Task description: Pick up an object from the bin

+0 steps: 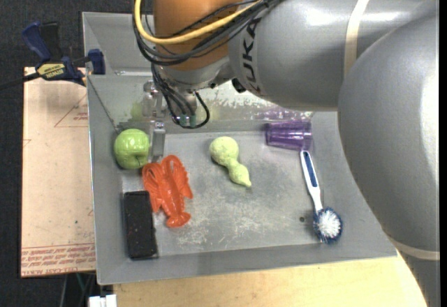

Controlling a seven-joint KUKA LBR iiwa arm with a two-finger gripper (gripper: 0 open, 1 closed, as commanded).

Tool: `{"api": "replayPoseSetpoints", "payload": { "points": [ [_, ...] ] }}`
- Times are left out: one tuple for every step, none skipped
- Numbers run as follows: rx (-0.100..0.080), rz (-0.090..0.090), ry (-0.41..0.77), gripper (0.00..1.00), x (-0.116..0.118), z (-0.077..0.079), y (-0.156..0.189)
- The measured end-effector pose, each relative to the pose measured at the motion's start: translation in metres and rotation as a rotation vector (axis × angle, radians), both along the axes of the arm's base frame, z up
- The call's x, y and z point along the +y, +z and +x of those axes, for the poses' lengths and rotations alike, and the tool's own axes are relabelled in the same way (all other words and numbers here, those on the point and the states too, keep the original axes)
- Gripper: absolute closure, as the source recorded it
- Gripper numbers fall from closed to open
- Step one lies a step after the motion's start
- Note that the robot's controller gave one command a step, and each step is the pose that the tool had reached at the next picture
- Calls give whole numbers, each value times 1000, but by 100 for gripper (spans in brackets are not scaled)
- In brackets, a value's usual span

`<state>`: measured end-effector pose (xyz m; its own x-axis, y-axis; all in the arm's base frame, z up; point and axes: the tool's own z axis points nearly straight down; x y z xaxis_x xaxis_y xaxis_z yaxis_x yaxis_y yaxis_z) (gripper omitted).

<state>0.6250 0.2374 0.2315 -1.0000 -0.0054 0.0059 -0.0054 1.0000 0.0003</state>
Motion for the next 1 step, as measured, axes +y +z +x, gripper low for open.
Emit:
{"api": "replayPoseSetpoints", "payload": {
  "points": [
    [-7,1,-5,0,-2,1,6]
  ]
}}
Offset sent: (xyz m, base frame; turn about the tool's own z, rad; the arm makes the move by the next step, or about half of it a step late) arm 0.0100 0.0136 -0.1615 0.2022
